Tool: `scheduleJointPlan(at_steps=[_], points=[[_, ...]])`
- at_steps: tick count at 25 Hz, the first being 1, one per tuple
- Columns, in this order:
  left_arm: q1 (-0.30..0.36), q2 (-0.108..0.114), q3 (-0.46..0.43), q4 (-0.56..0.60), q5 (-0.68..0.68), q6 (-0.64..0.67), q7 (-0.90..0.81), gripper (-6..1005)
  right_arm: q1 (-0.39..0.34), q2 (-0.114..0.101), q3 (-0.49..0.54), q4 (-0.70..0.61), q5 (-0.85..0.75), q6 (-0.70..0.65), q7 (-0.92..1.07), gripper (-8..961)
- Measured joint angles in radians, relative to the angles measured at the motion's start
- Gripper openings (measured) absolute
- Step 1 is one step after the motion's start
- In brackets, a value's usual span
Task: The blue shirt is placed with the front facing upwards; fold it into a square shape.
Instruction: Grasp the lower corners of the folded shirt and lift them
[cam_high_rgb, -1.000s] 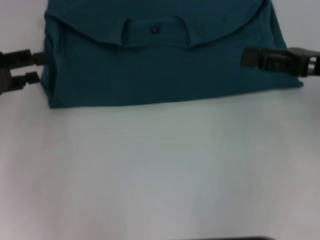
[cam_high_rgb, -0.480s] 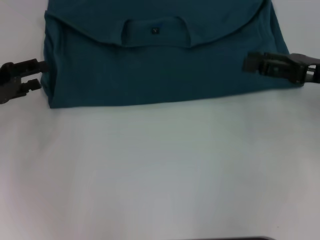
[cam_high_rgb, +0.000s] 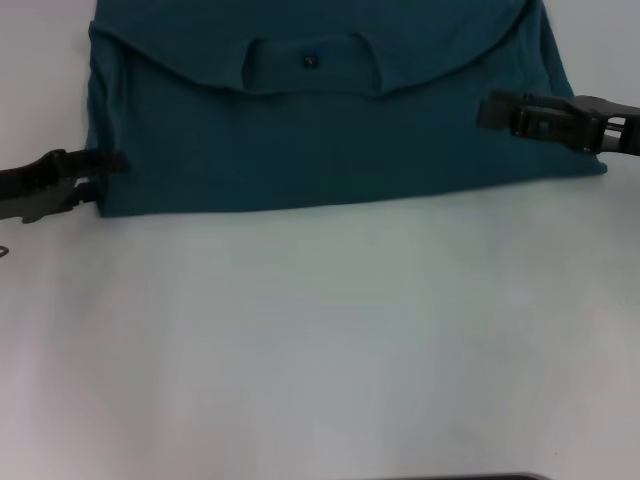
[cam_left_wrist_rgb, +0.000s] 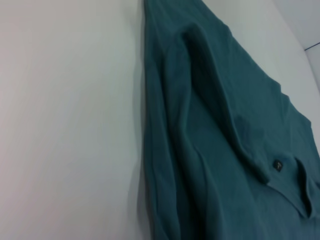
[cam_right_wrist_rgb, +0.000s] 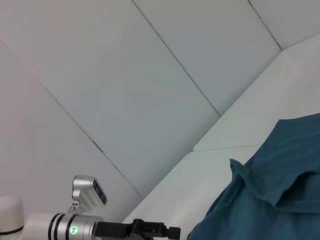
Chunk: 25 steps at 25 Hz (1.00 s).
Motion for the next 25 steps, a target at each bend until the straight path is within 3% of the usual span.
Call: scheduleJointPlan(at_steps=[18, 25], points=[[-0.060, -0.031, 0.085, 0.020, 0.005, -0.016, 0.002, 723, -0.011, -0.002, 0.004, 0.001, 0.007, -0.011, 0.005, 733], [-0.068, -0.015, 0.085, 0.008, 0.005, 0.010, -0.070, 673, -0.013, -0.002, 0.014, 0.013, 0.007, -0.019, 0.006, 734]])
